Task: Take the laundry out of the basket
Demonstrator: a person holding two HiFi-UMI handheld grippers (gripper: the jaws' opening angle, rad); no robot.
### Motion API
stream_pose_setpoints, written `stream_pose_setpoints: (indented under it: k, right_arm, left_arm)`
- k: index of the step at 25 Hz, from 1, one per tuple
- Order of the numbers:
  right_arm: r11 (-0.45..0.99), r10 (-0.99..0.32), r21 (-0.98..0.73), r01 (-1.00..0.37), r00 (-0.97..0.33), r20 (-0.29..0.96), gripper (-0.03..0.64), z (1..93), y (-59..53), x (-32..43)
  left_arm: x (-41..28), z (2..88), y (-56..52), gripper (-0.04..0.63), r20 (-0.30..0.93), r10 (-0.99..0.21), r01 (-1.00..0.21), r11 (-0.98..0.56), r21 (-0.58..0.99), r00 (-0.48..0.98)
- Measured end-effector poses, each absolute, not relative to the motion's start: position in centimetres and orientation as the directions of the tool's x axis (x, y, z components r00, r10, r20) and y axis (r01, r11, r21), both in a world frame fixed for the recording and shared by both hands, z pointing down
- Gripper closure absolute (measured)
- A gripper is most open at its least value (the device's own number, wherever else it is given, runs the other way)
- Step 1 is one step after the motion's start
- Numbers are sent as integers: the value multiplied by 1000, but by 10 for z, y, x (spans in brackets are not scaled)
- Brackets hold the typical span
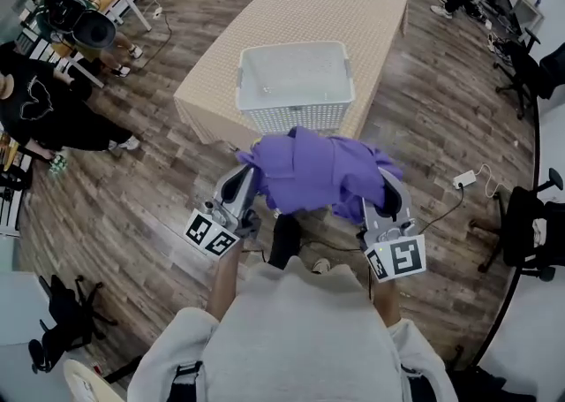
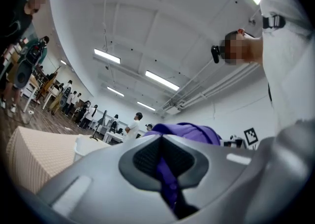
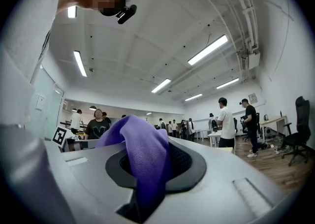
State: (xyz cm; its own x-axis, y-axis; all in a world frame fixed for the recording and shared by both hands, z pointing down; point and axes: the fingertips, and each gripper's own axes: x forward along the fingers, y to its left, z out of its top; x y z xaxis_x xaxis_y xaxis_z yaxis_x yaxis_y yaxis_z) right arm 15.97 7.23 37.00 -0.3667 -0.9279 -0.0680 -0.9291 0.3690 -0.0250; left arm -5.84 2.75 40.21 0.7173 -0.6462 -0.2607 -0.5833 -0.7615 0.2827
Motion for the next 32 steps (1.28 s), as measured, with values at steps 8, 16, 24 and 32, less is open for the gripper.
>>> stream_pose_setpoints:
  k: [8,16,24,32]
  right_arm:
    - [392,-919,-57,-918,-388,-69,537,371,169,169]
    - [422,-898,15,-907,-420,-131,537,335,185,155]
    - [419,-901,-4,-908,-415,-131,537,335,189,141]
    - [411,-905,-8,-912,-407,-127,537,339,189,152]
  left_arm:
    - [-39,393,121,586,-271,-638,-579,-769,269,721]
    - [-51,360,141,586,-340,-619,-580,-785,220,708]
    - [-64,356,145,586,-348,-619,-584,-783,214,704]
    - [-53,360,144,586,-342,-616,-574,-787,226,710]
